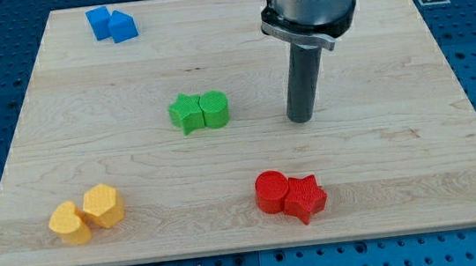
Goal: Slide the red blocks towards the green blocks
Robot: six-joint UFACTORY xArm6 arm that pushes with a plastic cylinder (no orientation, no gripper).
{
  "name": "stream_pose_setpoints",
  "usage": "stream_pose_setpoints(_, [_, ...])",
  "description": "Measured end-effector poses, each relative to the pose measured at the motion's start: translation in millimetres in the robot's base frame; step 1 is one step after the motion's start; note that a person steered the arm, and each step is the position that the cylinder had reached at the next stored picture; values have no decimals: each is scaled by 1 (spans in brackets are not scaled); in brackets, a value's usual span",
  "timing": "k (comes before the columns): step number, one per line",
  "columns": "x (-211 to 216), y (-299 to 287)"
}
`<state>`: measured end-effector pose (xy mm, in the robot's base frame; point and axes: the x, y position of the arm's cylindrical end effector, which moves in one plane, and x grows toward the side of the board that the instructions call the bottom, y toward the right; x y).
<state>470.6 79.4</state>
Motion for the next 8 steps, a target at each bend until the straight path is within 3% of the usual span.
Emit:
stream_pose_setpoints(5, [23,24])
stream_pose_setpoints(8, [79,63])
